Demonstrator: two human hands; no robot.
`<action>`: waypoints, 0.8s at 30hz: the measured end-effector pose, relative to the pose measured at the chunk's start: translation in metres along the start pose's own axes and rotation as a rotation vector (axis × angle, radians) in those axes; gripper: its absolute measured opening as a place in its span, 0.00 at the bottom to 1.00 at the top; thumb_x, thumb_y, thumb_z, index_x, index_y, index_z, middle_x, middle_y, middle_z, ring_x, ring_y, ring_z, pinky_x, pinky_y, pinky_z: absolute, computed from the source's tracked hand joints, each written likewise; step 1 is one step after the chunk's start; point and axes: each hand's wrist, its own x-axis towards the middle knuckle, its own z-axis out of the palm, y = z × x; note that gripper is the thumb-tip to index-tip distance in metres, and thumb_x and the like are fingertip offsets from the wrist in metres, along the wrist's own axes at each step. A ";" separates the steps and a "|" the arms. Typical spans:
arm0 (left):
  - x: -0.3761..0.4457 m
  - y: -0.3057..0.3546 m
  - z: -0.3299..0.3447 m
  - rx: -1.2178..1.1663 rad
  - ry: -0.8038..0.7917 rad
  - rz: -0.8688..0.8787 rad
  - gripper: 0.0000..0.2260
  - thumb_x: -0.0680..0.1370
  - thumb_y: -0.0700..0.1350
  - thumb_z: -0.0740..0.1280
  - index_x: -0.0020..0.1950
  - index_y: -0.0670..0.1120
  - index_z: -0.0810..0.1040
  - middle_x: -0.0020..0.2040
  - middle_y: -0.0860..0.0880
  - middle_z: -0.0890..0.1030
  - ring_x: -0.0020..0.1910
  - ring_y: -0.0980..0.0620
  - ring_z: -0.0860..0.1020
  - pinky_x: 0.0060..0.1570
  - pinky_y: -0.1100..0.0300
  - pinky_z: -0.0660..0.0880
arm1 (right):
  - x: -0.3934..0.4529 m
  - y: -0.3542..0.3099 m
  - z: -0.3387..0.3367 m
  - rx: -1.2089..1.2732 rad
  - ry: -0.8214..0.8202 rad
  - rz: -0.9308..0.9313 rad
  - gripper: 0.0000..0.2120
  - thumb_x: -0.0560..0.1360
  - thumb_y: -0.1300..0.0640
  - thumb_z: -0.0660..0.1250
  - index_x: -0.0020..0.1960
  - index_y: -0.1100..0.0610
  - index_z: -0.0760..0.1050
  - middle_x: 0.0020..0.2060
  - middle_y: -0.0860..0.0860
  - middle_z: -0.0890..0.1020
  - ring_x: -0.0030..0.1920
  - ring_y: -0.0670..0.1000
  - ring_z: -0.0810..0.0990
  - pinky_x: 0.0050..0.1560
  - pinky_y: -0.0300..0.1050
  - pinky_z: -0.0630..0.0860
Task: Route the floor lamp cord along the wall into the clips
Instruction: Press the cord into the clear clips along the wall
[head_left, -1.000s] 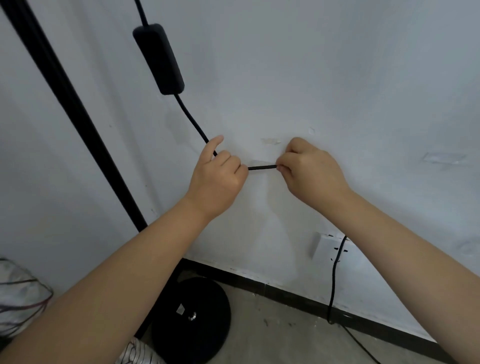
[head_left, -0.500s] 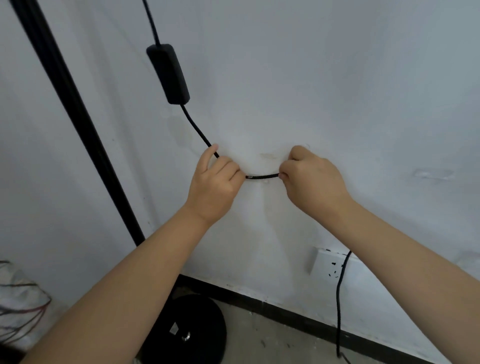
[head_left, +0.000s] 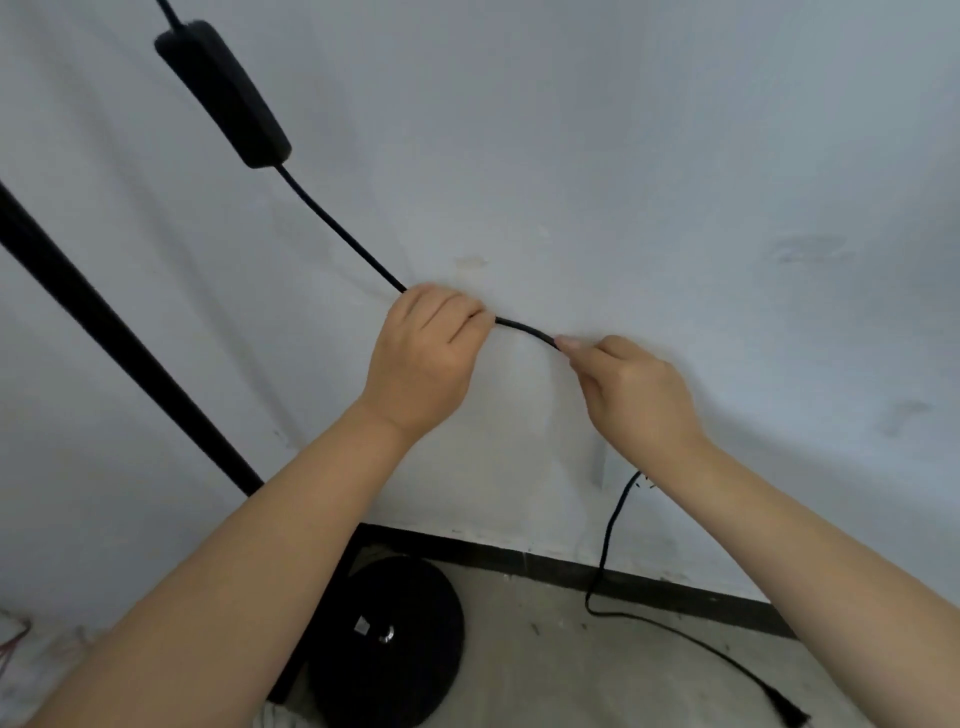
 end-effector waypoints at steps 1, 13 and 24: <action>0.003 0.006 0.001 -0.033 -0.009 0.013 0.08 0.67 0.28 0.63 0.40 0.36 0.81 0.35 0.39 0.84 0.34 0.41 0.82 0.41 0.51 0.79 | -0.005 0.006 -0.004 0.048 -0.038 0.024 0.13 0.73 0.68 0.62 0.56 0.62 0.75 0.37 0.66 0.81 0.37 0.63 0.79 0.37 0.55 0.78; 0.050 0.093 0.033 -0.424 0.005 0.142 0.07 0.71 0.36 0.64 0.39 0.35 0.81 0.34 0.40 0.84 0.32 0.42 0.81 0.35 0.58 0.77 | -0.049 0.071 -0.108 0.389 -0.193 0.409 0.09 0.73 0.62 0.63 0.40 0.50 0.78 0.22 0.43 0.75 0.22 0.38 0.73 0.29 0.23 0.68; 0.095 0.121 0.021 -0.464 0.096 -0.149 0.07 0.71 0.34 0.63 0.43 0.34 0.79 0.34 0.36 0.81 0.33 0.39 0.78 0.36 0.53 0.66 | -0.017 0.061 -0.151 0.031 0.154 0.174 0.03 0.68 0.62 0.70 0.37 0.62 0.79 0.31 0.52 0.76 0.28 0.38 0.68 0.33 0.25 0.65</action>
